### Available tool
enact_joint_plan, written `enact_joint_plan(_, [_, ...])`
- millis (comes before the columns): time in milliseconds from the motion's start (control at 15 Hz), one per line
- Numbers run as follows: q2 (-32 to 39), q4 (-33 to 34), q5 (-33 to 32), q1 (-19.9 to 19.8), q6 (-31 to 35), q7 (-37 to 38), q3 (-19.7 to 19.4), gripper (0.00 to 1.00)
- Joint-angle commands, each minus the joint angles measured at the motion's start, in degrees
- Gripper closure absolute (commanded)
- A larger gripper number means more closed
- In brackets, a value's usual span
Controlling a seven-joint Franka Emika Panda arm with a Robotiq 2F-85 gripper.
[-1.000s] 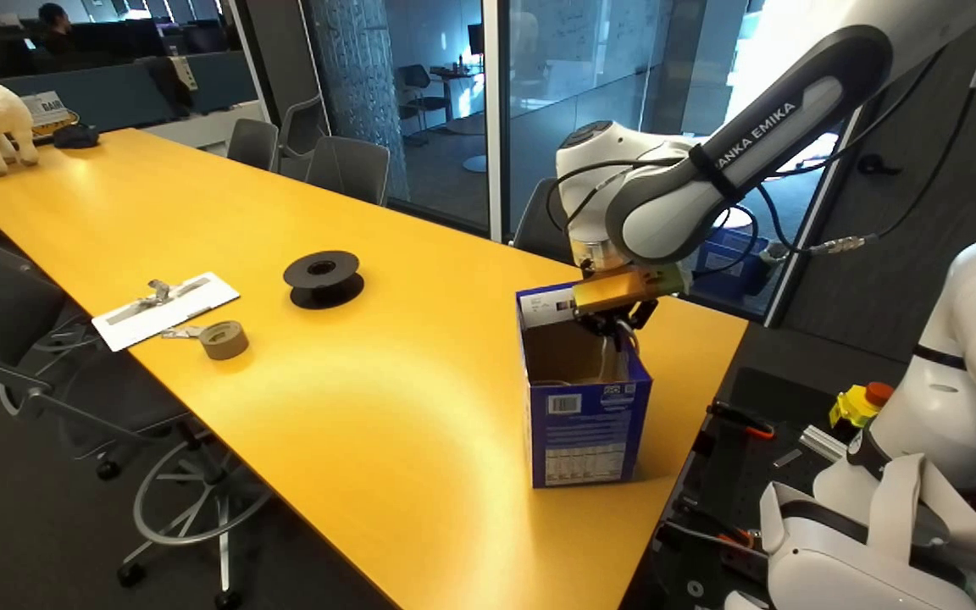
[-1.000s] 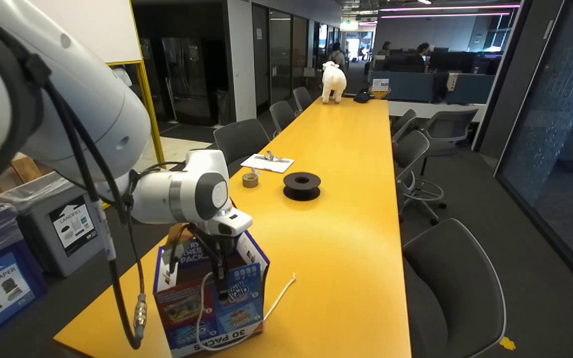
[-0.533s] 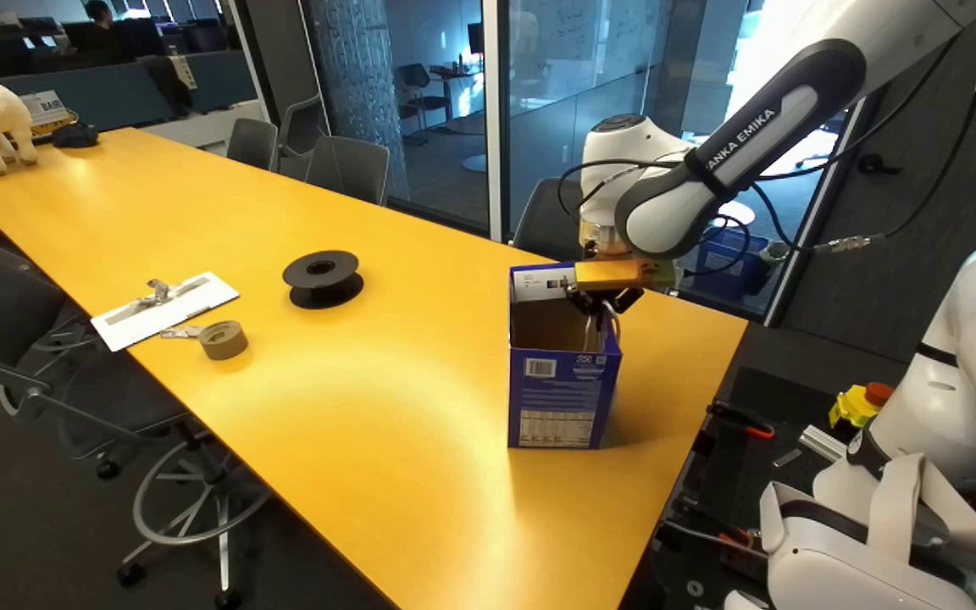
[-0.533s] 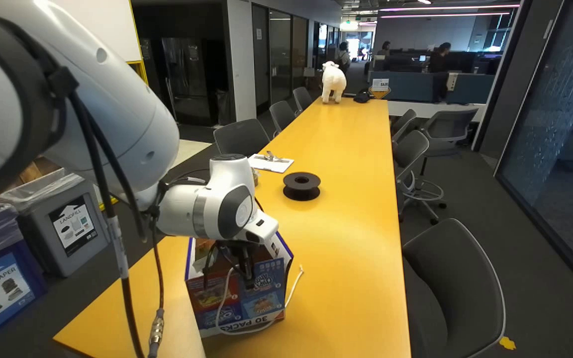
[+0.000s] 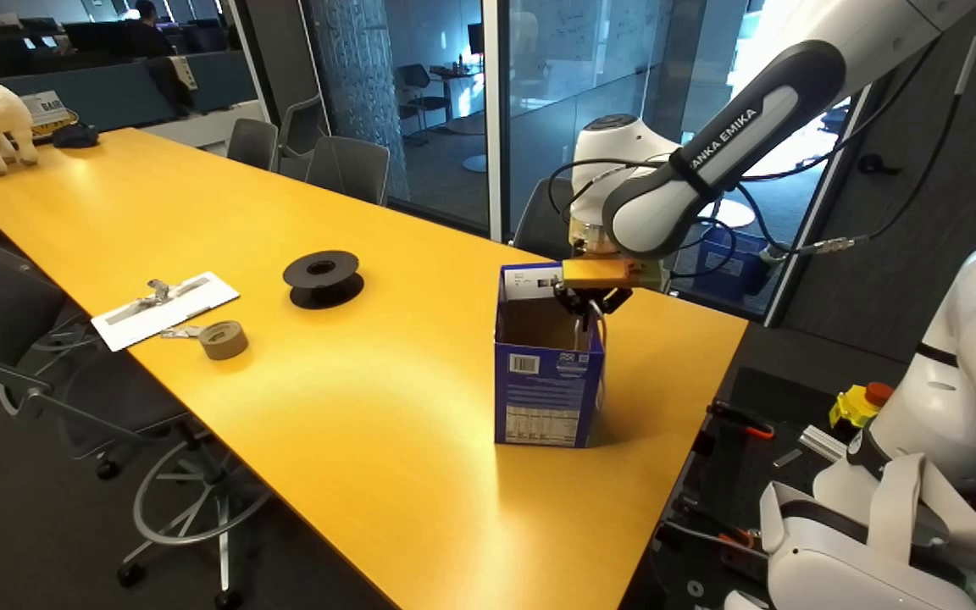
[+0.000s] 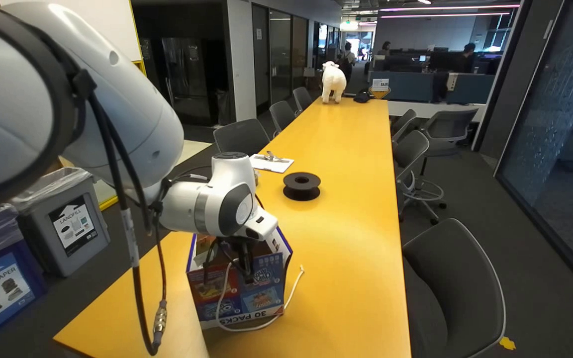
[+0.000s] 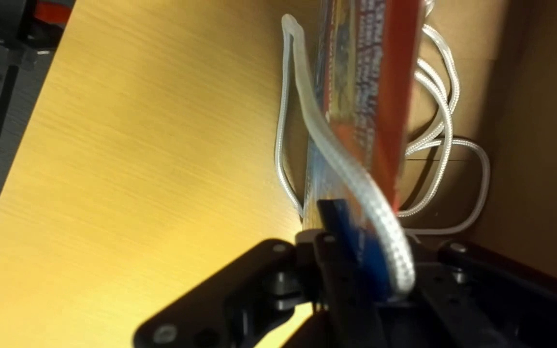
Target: Put the strings inside the blue box.
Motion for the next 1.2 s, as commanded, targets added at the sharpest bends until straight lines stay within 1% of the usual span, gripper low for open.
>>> enact_joint_plan(0, [0.5, 0.37, 0.71, 0.11, 1.59, -2.21, -0.04, 0.56])
enact_joint_plan(200, [-1.63, -0.47, -0.61, -0.12, 0.98, -8.33, -0.37, 0.34])
enact_joint_plan(333, [-3.92, -0.92, -4.36, -0.38, -0.9, -11.26, -0.46, 0.19])
enact_joint_plan(467, [-7.6, -2.48, -9.23, -0.84, -0.52, -12.64, -0.29, 0.03])
enact_joint_plan(533, [-9.19, -3.03, -10.68, -1.07, -0.36, -13.95, -0.11, 0.0])
enact_joint_plan(667, [-12.47, -4.19, -11.41, -1.45, -0.25, -17.36, 0.19, 0.0])
enact_joint_plan(933, [-19.85, -7.68, -5.15, -0.81, -1.71, -30.34, -0.65, 0.0])
enact_joint_plan(1000, [-21.51, -8.53, -1.32, 0.35, -3.6, -35.52, -1.55, 0.0])
enact_joint_plan(1133, [-24.71, -9.59, 3.75, 0.52, -8.98, -42.47, -1.79, 0.0])
